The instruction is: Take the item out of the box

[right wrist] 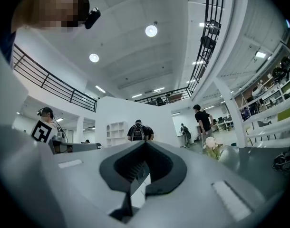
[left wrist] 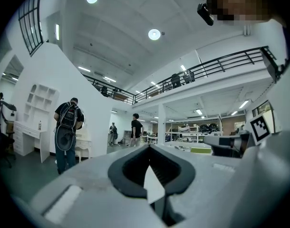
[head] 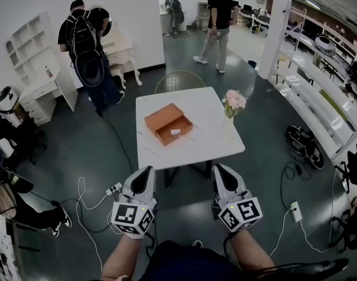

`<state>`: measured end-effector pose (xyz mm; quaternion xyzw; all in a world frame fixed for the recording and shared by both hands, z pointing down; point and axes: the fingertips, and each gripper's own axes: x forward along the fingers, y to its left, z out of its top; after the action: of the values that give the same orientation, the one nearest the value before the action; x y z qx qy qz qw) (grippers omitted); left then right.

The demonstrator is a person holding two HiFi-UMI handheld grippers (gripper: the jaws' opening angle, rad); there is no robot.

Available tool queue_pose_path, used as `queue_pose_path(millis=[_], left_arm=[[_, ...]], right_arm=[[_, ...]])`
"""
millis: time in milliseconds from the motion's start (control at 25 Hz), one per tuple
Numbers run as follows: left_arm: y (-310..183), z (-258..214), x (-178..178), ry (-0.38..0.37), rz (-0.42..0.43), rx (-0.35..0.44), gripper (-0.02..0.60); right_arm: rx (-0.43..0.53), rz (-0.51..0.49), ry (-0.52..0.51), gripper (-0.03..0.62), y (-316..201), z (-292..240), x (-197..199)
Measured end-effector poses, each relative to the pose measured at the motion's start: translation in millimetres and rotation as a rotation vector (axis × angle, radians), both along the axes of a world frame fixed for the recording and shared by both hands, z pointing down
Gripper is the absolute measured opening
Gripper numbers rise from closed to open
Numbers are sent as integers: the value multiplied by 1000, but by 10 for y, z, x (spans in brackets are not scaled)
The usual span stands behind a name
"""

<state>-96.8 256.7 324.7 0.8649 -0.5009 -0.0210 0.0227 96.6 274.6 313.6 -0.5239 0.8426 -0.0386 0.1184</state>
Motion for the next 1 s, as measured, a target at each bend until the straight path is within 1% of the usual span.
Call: queue_pose_path(millis=[200,360,680,1000], left_arm=[[66,84,66,-20,-12,-17,2],[-75,113,30,-27,-18,-30,2],[-753,141,-129,-13,22,-28,2],[-1624,140,-482,7,61,-8,2]], right_arm=[[-12,-15,-7,3,-10,62,72],[-23,-17,-10,2,-137,90,60],[-54,23,15,2,-720,157,-96],[-57,74,41,3,-1450,138,-430]])
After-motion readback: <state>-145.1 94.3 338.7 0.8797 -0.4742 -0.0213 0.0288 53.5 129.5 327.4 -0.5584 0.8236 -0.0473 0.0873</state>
